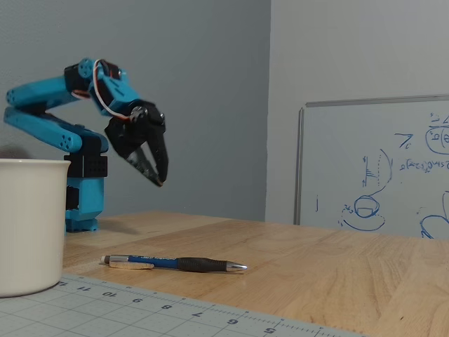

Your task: Touch the pen.

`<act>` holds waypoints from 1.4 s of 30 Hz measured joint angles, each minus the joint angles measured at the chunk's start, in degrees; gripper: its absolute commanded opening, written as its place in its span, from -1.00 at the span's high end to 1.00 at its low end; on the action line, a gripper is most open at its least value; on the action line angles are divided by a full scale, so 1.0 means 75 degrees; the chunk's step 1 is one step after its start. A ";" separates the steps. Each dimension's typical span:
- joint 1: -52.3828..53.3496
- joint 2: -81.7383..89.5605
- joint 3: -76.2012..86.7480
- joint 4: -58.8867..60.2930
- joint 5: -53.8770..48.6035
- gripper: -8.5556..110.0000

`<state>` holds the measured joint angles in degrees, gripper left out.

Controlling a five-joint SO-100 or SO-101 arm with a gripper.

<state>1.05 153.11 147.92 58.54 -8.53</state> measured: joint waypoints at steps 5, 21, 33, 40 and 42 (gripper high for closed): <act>0.0000 -0.2531 -0.1547 -0.0949 0.0000 0.85; -0.0926 -0.8496 -0.2824 -0.3809 0.0000 0.85; -0.0926 -0.9059 -0.3387 -0.3961 0.0000 0.85; -0.0926 -0.8379 -0.3363 -0.3832 0.0000 0.85; -0.0926 -0.7816 -0.3363 -0.3832 0.0000 0.85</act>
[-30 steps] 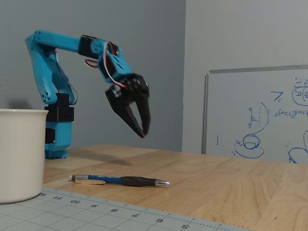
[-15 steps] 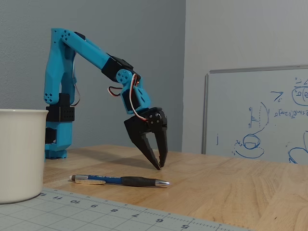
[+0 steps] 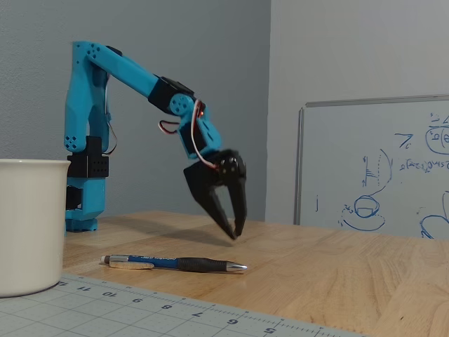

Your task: Touch the pen.

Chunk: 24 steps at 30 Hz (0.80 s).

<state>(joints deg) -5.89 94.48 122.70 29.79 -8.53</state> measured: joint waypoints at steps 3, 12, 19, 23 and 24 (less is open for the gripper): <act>0.0000 0.0949 0.0000 0.0117 0.0000 0.85; 0.0492 0.2871 -0.0398 0.2203 0.0000 0.85; 0.0516 0.2555 -0.2098 0.3434 0.1008 0.85; 0.0328 0.1629 -0.2742 0.3516 0.1477 0.85; 0.0258 0.1359 -0.2859 0.3516 0.1512 0.85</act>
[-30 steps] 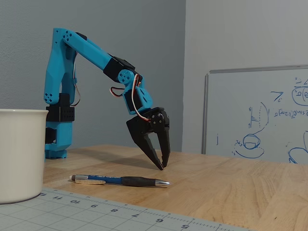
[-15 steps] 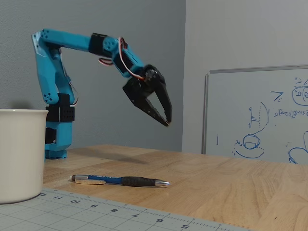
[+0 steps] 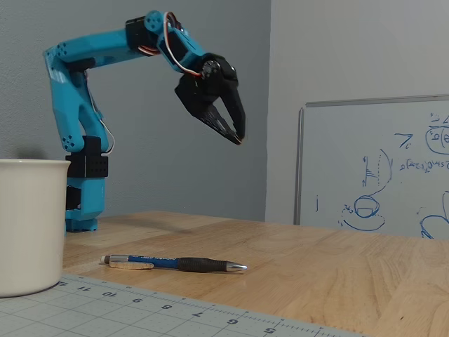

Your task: Touch the pen.

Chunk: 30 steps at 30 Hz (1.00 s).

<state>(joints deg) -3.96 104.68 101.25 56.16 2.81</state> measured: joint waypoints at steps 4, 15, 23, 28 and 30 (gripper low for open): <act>-0.0012 -0.1090 -0.0434 -0.0141 0.0141 0.85; 0.0035 -0.4148 -0.0844 -0.2074 0.0187 0.85; 0.0129 -0.5191 -0.0855 -0.3445 0.0187 0.85; 0.0129 -0.5461 -0.1031 -0.3668 0.0187 0.85; 0.0129 -0.5484 -0.1066 -0.3680 0.0187 0.85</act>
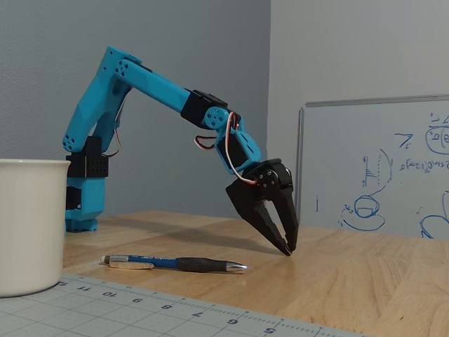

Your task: Touch the pen.

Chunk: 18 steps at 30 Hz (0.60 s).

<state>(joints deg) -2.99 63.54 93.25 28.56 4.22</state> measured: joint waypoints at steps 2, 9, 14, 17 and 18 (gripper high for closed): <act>0.0000 0.0000 0.0000 0.0000 0.0000 0.85; 0.0000 0.0105 0.0000 0.0000 0.0000 0.85; 0.0000 0.0879 0.0012 0.0363 0.0000 0.85; 0.0000 0.1652 0.0012 0.1102 0.0000 0.85; 0.0000 0.1945 0.0012 0.1406 0.0000 0.85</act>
<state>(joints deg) -2.99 78.13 93.34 39.11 4.22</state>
